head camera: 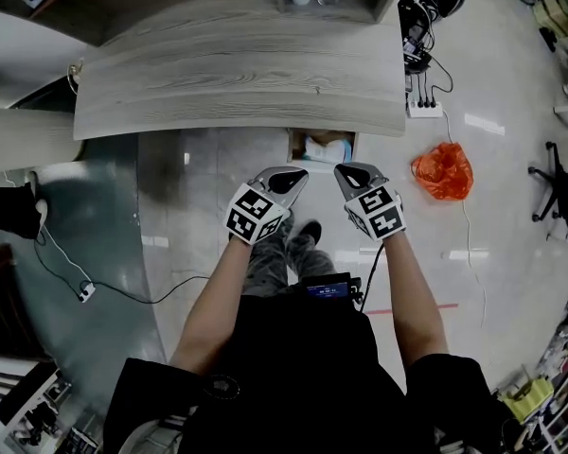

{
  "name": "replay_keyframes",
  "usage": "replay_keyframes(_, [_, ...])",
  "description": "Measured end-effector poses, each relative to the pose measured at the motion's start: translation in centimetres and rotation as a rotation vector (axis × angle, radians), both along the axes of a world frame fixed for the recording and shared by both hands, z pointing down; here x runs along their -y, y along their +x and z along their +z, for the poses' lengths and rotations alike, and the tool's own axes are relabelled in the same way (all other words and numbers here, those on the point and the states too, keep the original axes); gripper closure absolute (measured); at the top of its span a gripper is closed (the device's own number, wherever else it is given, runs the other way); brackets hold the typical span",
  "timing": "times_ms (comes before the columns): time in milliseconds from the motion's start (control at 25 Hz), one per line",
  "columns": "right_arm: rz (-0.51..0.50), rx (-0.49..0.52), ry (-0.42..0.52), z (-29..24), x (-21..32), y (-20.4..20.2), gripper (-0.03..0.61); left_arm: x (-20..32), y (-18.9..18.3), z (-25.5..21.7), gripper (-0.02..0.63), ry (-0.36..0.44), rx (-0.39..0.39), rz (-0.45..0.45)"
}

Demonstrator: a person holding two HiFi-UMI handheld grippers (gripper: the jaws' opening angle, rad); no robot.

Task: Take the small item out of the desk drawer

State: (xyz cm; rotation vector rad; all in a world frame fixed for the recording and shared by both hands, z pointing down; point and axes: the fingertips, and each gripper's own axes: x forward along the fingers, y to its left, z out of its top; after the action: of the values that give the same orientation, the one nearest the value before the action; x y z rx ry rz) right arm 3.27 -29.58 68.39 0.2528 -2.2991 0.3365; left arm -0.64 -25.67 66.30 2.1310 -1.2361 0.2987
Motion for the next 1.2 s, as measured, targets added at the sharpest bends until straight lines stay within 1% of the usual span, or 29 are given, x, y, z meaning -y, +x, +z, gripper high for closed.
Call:
replay_keyframes(280, [-0.039, -0.055, 0.005, 3.1, 0.8, -0.9, 0.578, 0.2, -0.6, 2.6, 0.613, -0.037, -0.010, -0.016])
replay_keyframes(640, [-0.114, -0.114, 0.005, 6.5, 0.9, -2.3, 0.576, 1.0, -0.8, 5.0, 0.613, -0.056, -0.017, -0.013])
replay_keyframes(920, [-0.152, -0.151, -0.006, 9.0, 1.3, -3.1, 0.548, 1.3, -1.4, 6.6, 0.614, -0.075, -0.024, -0.021])
replay_keyframes(1200, [-0.233, -0.197, 0.012, 11.3, 1.5, -4.1, 0.508, 1.4, -1.7, 8.0, 0.612, -0.089, -0.027, -0.028])
